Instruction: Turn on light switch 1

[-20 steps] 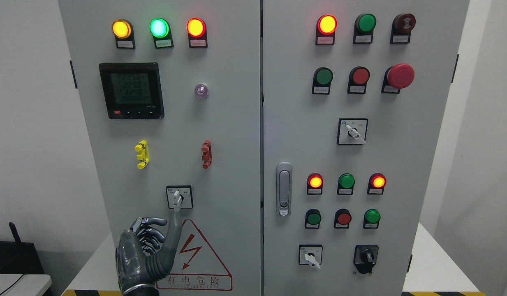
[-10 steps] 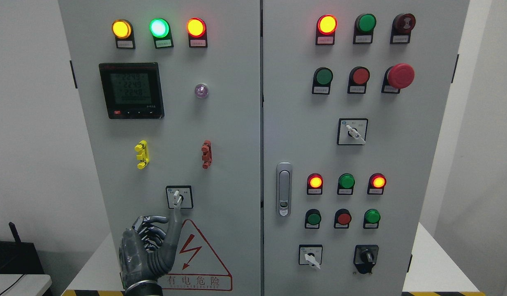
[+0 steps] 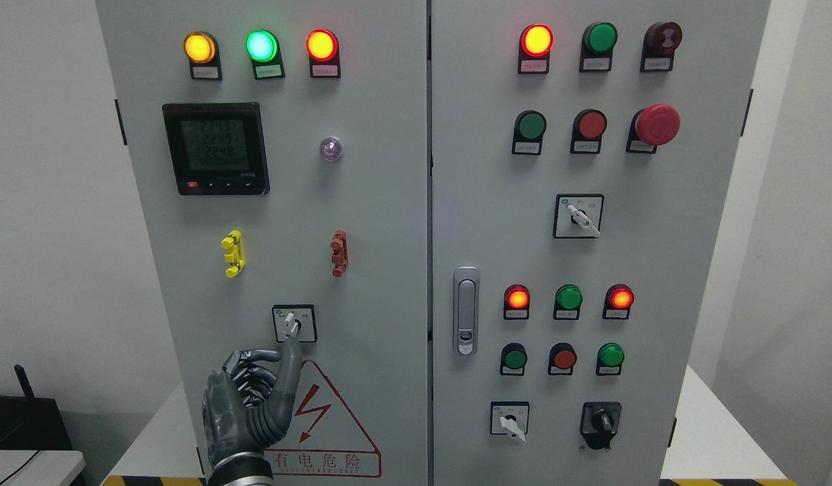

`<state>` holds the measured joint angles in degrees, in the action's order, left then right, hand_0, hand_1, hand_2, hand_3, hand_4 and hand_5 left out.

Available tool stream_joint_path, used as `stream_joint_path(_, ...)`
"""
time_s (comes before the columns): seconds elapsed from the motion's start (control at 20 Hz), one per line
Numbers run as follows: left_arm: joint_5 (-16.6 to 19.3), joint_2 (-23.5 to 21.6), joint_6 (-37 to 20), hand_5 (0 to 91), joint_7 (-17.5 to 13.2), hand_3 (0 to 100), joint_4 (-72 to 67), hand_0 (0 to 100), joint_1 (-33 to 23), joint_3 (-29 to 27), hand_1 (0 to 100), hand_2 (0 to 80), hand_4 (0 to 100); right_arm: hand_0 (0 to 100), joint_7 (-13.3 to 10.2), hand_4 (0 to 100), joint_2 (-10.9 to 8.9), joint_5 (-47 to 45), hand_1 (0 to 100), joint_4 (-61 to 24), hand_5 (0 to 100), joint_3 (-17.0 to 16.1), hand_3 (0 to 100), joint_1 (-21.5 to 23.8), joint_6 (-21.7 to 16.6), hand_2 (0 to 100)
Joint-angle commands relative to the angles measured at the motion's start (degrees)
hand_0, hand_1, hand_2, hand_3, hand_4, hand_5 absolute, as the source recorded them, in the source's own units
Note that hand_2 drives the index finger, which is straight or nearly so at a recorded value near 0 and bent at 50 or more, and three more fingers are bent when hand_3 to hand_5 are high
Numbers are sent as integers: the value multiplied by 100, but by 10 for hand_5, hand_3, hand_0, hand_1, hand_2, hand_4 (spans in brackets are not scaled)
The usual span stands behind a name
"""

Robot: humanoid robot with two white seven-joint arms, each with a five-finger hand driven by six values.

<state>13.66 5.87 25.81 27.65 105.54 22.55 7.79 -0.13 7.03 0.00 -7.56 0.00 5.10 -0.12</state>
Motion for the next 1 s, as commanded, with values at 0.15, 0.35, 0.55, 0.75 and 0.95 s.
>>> stream_joint_path(0.15,-74,20,55,856,38,864,-121,113,135,4,408,518,899,120,5,0,0,-149,389,0,0,114,0,0,3,0)
stream_joint_path(0.35,-83,20,64,857,47,863,-130,116,153,4,408,515,898,120,5,0,0,-149,389,0,0,114,0,0,3,0)
stream_joint_path(0.55,-101,20,64,857,47,861,-165,113,179,4,408,515,898,120,5,0,0,-149,389,0,0,114,0,0,3,0)
stream_joint_path(0.75,-101,29,73,857,47,863,-174,109,223,4,408,515,898,120,5,0,0,-149,389,0,0,114,0,0,3,0)
stream_joint_path(0.95,-109,29,240,857,47,861,-209,105,311,4,410,515,897,120,5,0,0,-149,389,0,0,114,0,0,3,0)
